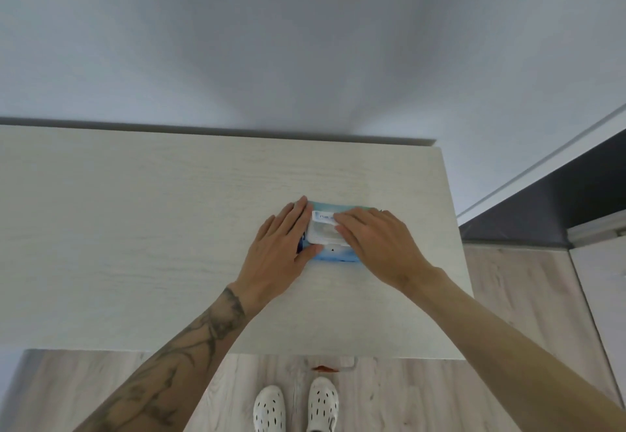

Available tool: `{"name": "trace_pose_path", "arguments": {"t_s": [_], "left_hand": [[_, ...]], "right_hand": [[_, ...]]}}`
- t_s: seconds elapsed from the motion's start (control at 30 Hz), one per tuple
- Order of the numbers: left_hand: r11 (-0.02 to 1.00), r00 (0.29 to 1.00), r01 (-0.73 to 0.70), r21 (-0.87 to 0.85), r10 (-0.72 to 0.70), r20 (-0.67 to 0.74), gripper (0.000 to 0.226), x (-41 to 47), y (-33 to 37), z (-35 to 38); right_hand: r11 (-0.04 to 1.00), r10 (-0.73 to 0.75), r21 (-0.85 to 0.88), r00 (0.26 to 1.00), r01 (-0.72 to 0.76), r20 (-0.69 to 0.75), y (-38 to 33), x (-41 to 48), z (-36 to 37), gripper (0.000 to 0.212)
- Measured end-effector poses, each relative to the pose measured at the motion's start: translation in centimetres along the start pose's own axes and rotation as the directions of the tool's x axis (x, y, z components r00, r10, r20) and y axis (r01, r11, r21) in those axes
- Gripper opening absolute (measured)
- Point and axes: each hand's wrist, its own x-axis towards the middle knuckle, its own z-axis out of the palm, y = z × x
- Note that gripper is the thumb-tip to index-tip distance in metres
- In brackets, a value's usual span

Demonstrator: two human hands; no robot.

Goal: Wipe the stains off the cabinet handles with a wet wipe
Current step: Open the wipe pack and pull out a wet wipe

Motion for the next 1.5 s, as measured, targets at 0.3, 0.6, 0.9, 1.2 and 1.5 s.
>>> {"name": "trace_pose_path", "arguments": {"t_s": [0.3, 0.6, 0.9, 1.2, 1.5], "left_hand": [[1.0, 1.0, 0.009, 0.008, -0.009, 0.006, 0.081, 0.9, 0.6, -0.9], [0.997, 0.998, -0.056, 0.049, 0.054, 0.038, 0.099, 1.5, -0.4, -0.3], [0.997, 0.998, -0.053, 0.05, 0.05, 0.042, 0.093, 1.5, -0.6, 0.0], [0.998, 0.999, -0.026, 0.056, 0.024, 0.041, 0.091, 1.5, -0.1, -0.3], [0.998, 0.999, -0.001, 0.056, -0.002, 0.046, 0.085, 1.5, 0.4, -0.8]], "right_hand": [[0.906, 0.348, 0.234, 0.935, -0.353, 0.063, 3.0, 5.1, -0.4, 0.035], [0.949, 0.17, 0.272, 0.985, -0.16, -0.016, 1.3, 1.7, 0.8, 0.02], [0.961, 0.119, 0.251, 0.993, -0.114, -0.004, 0.9, 1.3, 1.7, 0.015], [0.959, 0.13, 0.264, 0.988, -0.104, -0.083, -0.1, 1.1, 1.3, 0.004], [0.862, 0.297, 0.444, 0.954, -0.244, -0.053, -1.4, 1.3, -1.6, 0.009]]}}
